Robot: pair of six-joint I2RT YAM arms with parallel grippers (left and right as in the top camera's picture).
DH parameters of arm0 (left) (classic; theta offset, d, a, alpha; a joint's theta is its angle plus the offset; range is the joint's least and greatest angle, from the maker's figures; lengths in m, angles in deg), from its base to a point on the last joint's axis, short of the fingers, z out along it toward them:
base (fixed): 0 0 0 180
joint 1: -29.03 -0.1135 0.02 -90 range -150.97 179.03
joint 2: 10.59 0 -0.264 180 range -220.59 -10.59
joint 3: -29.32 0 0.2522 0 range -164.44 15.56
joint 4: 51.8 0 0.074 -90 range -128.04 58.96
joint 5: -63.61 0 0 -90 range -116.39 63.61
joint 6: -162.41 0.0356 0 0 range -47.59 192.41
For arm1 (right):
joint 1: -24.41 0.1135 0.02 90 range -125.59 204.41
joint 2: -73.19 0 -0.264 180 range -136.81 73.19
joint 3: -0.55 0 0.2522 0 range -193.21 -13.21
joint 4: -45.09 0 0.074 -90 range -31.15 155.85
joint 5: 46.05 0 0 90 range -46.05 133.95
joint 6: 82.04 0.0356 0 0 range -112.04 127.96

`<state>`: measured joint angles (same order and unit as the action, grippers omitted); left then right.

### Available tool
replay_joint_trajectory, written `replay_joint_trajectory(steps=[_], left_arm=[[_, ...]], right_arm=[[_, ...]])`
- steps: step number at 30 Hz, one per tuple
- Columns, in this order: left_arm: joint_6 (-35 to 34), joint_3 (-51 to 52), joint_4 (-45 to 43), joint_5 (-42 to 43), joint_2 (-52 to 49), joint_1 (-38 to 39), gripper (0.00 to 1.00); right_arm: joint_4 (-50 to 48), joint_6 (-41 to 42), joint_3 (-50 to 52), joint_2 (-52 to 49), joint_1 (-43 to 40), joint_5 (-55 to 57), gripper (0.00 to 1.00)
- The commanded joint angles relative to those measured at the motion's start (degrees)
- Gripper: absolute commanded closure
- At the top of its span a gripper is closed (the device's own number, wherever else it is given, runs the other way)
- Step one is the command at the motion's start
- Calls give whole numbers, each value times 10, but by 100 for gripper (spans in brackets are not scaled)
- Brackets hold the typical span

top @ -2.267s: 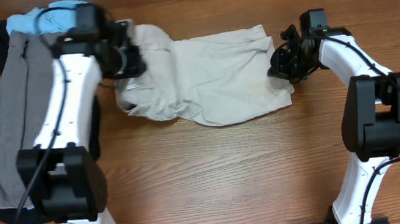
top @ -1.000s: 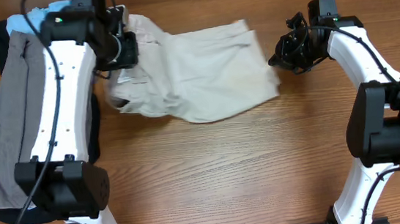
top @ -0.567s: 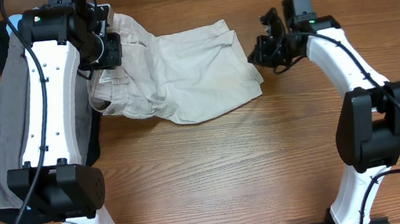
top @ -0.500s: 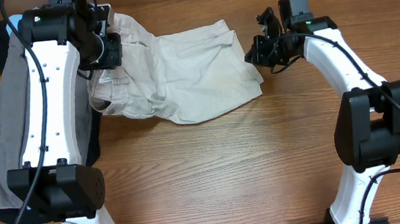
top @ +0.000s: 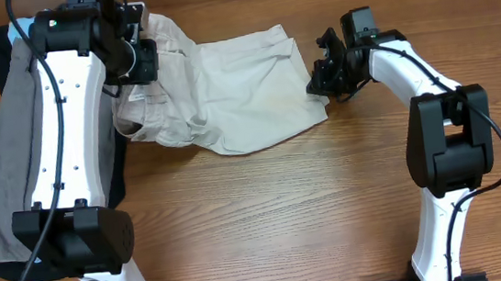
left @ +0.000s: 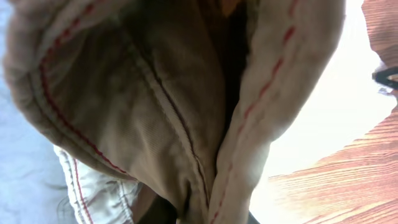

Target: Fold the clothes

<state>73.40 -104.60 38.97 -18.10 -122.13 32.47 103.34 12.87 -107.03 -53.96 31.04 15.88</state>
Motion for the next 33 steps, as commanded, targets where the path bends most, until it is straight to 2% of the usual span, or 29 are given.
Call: replay_joint_trajectory(steps=[1, 4, 5, 11, 16, 20, 23, 24, 26, 28, 30, 32, 33], left_arm=[[-20, -19, -14, 5, 12, 18, 96], [-41, -19, -27, 5, 6, 33, 96], [-74, -19, -43, 5, -1, 45, 96], [-163, -18, -116, 5, -37, 97, 96], [-211, -18, -225, 8, -121, 171, 92], [-223, -18, -320, 25, -182, 219, 91], [-252, -18, -381, 47, -209, 242, 83], [-265, -18, -398, 49, -214, 250, 75], [-268, -18, -410, 46, -216, 257, 67], [-268, -18, -417, 42, -216, 258, 48], [-268, -18, -418, 43, -216, 256, 15], [-268, -19, -412, 51, -214, 253, 2], [-268, -19, -409, 65, -212, 249, 0]], right_arm=[[0, -7, -5, -24, -2, 2, 96], [7, -4, -5, -41, -3, 2, 96], [14, -4, -4, -50, -3, 2, 96], [19, -2, 5, -61, -3, 2, 96], [21, -2, 9, -62, -3, 2, 96], [21, -2, 10, -64, -3, 2, 96], [21, -2, 10, -64, -3, 2, 96], [19, 0, 12, -64, -3, 2, 96], [19, 2, 12, -64, -3, 2, 96], [18, 2, 12, -64, -3, 2, 96], [17, 4, 12, -64, -4, 2, 96], [14, 9, 12, -64, -4, 1, 96], [12, 11, 12, -64, -5, 2, 96]])
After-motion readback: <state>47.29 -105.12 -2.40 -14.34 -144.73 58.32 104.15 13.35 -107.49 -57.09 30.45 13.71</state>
